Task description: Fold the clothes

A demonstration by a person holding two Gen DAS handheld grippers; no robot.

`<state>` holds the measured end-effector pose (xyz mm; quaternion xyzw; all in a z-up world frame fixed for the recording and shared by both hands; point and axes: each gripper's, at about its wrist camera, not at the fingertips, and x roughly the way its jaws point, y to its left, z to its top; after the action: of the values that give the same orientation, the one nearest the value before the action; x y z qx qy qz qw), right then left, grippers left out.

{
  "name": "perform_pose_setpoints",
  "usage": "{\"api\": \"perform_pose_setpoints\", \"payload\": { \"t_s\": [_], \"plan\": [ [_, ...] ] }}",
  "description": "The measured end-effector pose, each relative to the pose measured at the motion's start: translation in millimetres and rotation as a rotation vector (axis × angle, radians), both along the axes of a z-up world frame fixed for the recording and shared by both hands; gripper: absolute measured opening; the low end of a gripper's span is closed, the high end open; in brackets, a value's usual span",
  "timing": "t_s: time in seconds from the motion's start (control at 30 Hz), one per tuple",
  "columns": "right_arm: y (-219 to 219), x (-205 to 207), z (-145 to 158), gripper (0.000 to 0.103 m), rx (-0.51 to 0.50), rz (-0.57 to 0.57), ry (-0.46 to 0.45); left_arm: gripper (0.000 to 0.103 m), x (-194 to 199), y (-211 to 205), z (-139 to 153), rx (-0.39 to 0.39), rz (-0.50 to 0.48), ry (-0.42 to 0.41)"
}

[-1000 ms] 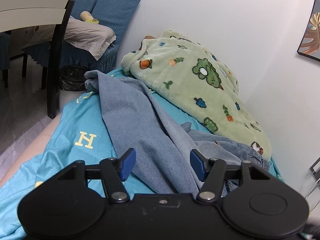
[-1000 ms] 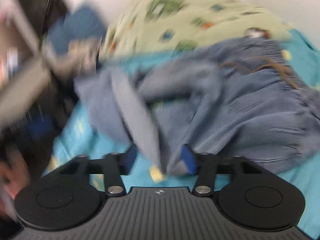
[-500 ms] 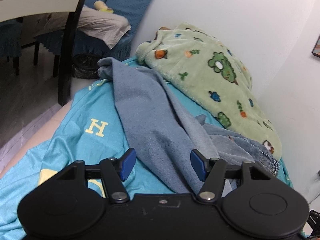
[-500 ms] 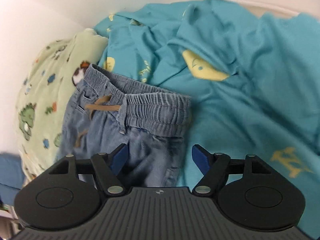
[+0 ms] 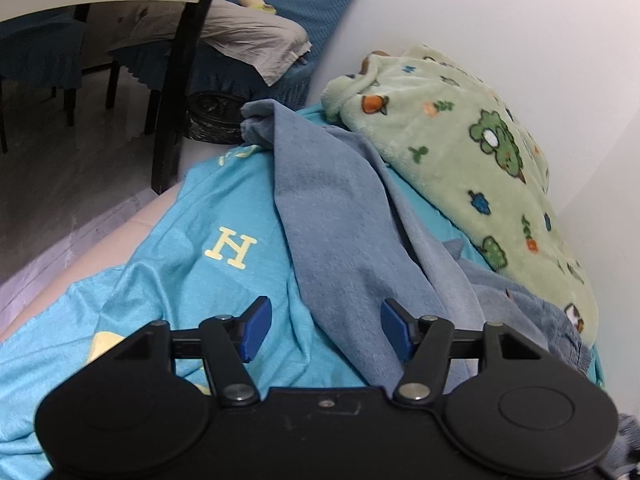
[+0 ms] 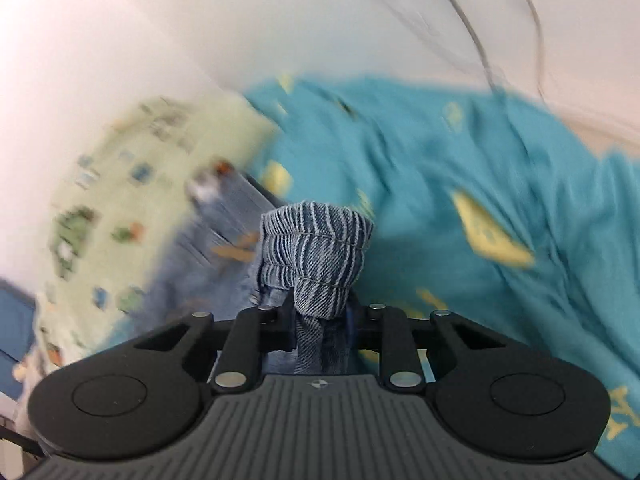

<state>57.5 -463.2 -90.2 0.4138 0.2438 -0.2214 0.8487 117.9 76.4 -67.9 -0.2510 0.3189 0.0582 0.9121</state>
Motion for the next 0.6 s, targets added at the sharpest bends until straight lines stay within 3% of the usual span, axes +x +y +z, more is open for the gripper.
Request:
{"api": "perform_pose_setpoints", "payload": {
  "t_s": [0.1,0.2,0.33,0.47,0.6],
  "plan": [
    [-7,-10,24,0.019,-0.062,-0.044,-0.106,0.057,0,4,1,-0.013,0.016,-0.008],
    [-29,-15,27,0.019,-0.106,-0.122,-0.137,0.057,5,6,0,-0.028,0.022,0.001],
    [-63,-9,-6,0.019,-0.130,-0.172,-0.025,0.057,17,3,-7,-0.033,0.013,0.027],
    [-69,-1,-52,0.019,-0.096,-0.185,0.113,0.057,33,-1,-16,-0.033,0.009,0.045],
    [-69,3,-46,0.020,-0.108,-0.166,0.092,0.057,43,-2,-24,-0.041,-0.012,0.059]
  ]
}}
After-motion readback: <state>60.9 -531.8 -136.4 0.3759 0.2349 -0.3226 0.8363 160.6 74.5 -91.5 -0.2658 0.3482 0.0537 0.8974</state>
